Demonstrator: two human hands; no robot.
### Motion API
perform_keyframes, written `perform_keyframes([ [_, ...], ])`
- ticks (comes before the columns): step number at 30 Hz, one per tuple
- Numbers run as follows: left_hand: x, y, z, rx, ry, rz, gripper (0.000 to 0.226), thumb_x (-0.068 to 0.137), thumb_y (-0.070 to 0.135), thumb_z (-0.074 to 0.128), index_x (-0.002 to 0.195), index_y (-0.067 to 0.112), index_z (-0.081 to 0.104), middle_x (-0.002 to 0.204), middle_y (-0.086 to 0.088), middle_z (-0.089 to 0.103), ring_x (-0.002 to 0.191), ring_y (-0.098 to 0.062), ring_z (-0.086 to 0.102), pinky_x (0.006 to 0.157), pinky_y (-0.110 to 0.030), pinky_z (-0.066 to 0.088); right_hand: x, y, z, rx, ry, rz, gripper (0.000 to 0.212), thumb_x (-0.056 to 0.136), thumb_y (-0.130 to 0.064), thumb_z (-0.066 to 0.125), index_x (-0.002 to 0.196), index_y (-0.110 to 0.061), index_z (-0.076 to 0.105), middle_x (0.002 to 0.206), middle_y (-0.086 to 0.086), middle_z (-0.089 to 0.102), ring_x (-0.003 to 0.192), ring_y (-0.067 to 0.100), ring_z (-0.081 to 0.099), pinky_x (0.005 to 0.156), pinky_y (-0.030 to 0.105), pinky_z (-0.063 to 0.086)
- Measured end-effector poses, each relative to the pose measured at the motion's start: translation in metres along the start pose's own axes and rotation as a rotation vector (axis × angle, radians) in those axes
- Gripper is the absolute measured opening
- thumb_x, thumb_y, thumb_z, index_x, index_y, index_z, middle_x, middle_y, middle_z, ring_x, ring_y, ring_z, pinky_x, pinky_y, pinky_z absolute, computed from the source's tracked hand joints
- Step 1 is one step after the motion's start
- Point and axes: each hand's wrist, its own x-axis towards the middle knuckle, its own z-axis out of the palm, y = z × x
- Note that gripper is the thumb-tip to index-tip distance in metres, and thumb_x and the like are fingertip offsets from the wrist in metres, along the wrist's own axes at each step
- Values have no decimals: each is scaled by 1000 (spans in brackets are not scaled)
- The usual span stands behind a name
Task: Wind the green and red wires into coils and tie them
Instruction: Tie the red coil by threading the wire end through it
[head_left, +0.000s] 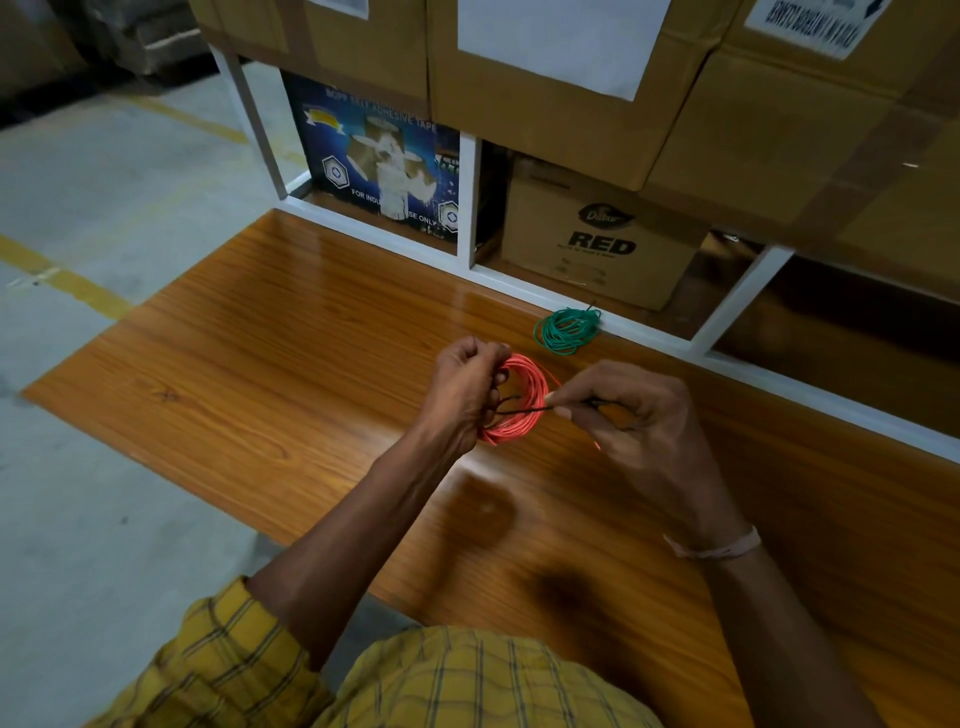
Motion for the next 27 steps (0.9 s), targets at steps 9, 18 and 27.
perform_keyframes([
  [9, -1, -1, 0, 4, -33, -21, 19, 102, 18, 64, 84, 19, 58, 63, 6, 53, 44, -4, 40, 37, -19, 30, 7, 20, 17, -210, 60, -12, 13, 87, 1, 79, 98, -7, 79, 93, 1, 73, 86, 11, 68, 73, 34, 57],
  [18, -5, -4, 3, -21, -55, -10, 22, 103, 18, 63, 81, 20, 58, 63, 4, 54, 41, -5, 38, 36, -18, 26, -7, 26, 53, -640, 301, -187, 4, 96, -8, 73, 95, -7, 77, 84, 9, 69, 77, 28, 64, 67, 41, 49],
  [27, -9, -3, 12, 51, -52, -17, 24, 104, 20, 59, 80, 21, 58, 89, -6, 66, 40, -6, 38, 38, -18, 26, -11, 19, 55, -723, 408, -259, 4, 93, -9, 76, 92, -9, 79, 83, 6, 74, 79, 26, 70, 75, 38, 49],
])
